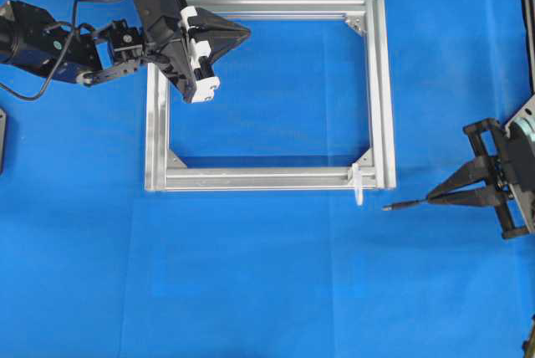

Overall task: Insert the wire through the string loop located on the right side.
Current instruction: 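Move the held cable right and aim the plug at the white zip-tie loop, then push the USB plug leftward through the white zip-tie loop with the right gripper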

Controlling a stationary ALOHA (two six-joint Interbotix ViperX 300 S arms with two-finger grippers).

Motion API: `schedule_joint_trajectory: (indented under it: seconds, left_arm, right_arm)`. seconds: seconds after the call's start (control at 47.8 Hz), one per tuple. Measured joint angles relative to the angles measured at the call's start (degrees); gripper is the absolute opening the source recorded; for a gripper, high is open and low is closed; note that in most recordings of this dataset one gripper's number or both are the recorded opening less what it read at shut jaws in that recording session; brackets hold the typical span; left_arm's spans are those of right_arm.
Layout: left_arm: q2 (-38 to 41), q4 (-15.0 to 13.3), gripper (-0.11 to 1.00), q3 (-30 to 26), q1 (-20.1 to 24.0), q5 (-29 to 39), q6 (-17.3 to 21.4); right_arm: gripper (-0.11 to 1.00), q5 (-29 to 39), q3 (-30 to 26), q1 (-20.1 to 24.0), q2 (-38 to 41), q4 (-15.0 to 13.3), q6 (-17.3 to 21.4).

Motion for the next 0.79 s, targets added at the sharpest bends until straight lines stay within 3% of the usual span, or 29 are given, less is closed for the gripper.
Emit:
schedule_joint_trajectory:
  seconds: [0.272, 0.795]
  left_arm:
    - [0.0, 0.0, 0.0, -0.09, 0.0, -0.09, 0.0]
    - [0.0, 0.09, 0.0, 0.0, 0.0, -0.18, 0.0]
  right_arm:
    - [-0.04, 0.0, 0.0, -5.1, 0.09, 0.0, 0.0]
    - [-0.04, -0.09, 0.0, -5.36, 0.09, 0.0, 0.0]
